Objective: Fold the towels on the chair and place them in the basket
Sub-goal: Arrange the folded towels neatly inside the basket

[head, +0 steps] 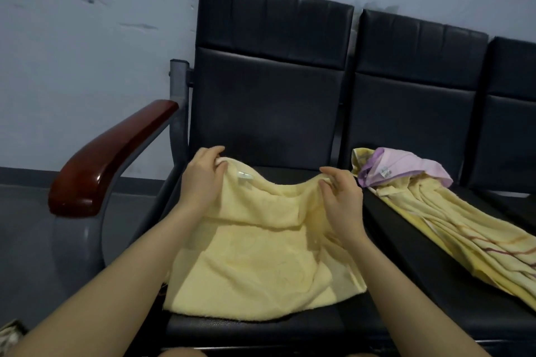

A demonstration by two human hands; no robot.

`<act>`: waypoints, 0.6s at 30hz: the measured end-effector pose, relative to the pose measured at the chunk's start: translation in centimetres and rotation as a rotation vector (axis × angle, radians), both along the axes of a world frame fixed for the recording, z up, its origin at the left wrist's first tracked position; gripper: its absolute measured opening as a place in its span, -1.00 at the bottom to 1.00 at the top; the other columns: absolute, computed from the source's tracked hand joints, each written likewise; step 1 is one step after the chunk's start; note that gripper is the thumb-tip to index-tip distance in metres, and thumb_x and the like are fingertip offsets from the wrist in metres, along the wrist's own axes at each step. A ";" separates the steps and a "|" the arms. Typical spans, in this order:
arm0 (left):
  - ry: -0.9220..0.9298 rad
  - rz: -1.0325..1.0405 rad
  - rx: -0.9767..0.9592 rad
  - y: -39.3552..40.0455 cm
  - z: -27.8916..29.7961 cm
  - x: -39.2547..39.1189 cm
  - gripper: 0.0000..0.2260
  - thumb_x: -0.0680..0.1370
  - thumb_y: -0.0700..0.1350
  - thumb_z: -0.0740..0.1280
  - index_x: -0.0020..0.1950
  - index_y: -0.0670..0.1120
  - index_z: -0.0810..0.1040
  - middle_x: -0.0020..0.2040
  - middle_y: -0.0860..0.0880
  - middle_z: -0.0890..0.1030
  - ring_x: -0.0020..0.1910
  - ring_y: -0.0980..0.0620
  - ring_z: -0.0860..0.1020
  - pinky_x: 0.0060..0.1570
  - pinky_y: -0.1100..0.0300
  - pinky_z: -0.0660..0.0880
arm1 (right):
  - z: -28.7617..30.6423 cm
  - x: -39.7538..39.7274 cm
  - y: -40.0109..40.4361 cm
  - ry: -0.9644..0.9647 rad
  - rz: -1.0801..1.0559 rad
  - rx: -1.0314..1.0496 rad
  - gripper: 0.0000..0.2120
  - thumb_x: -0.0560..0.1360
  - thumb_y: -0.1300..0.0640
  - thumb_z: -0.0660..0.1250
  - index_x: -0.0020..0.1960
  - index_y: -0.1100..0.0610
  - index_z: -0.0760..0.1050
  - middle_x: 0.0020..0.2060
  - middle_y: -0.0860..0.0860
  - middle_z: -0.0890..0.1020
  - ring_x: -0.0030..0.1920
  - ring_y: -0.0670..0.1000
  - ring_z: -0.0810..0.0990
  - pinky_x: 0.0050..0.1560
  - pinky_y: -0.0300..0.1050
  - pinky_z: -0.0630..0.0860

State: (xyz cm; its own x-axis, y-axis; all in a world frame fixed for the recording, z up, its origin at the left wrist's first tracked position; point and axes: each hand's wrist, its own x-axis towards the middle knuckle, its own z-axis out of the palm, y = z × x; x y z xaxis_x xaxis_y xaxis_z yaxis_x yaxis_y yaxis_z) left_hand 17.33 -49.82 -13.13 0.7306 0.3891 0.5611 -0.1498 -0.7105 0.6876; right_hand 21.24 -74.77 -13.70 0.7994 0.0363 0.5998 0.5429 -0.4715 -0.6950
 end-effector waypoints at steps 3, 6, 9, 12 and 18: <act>-0.044 0.081 0.025 0.1 2.5 -0.4 -0.76 0.61 -0.15 0.23 0.25 -0.14 0.53 0.16 -0.05 0.50 0.11 -0.05 0.48 0.09 0.14 0.38 | 2.7 -0.3 -1.1 -0.044 -0.039 0.052 -0.79 0.55 0.29 0.27 0.14 0.10 0.54 0.06 0.00 0.56 0.04 -0.17 0.48 0.20 -0.18 0.43; -0.105 0.140 0.036 0.0 5.1 -1.3 -0.81 0.61 -0.16 0.24 0.16 -0.12 0.57 0.13 -0.05 0.52 0.09 -0.06 0.49 0.11 0.04 0.42 | 5.3 -1.1 -2.0 -0.079 -0.077 0.095 -0.79 0.55 0.28 0.27 0.16 0.14 0.54 0.06 -0.01 0.53 0.08 -0.09 0.49 0.17 -0.17 0.42; -0.163 0.192 0.035 0.0 7.5 -2.5 -0.83 0.60 -0.15 0.22 0.11 -0.10 0.58 0.10 -0.06 0.54 0.08 -0.08 0.49 0.10 -0.01 0.42 | 7.6 -2.1 -3.2 -0.116 -0.116 0.135 -0.81 0.56 0.27 0.27 0.16 0.18 0.53 0.07 -0.01 0.46 0.05 -0.07 0.47 0.14 -0.20 0.40; -0.199 0.264 0.043 -0.1 9.9 -3.9 -0.82 0.61 -0.13 0.20 0.10 -0.10 0.58 0.08 -0.08 0.57 0.08 -0.10 0.49 0.07 0.02 0.39 | 9.6 -3.1 -4.6 -0.149 -0.135 0.190 -0.81 0.56 0.26 0.29 0.17 0.16 0.51 0.07 -0.03 0.42 -0.01 -0.16 0.44 0.11 -0.37 0.39; -0.262 0.315 0.065 -1.3 13.6 -6.4 -0.82 0.61 -0.12 0.21 0.06 -0.16 0.57 0.04 -0.13 0.58 0.05 -0.14 0.49 -0.01 0.01 0.36 | 12.7 -4.4 -6.4 -0.172 -0.162 0.354 -0.75 0.52 0.22 0.35 0.19 0.10 0.49 0.04 -0.09 0.54 0.05 -0.14 0.48 -0.05 -0.49 0.34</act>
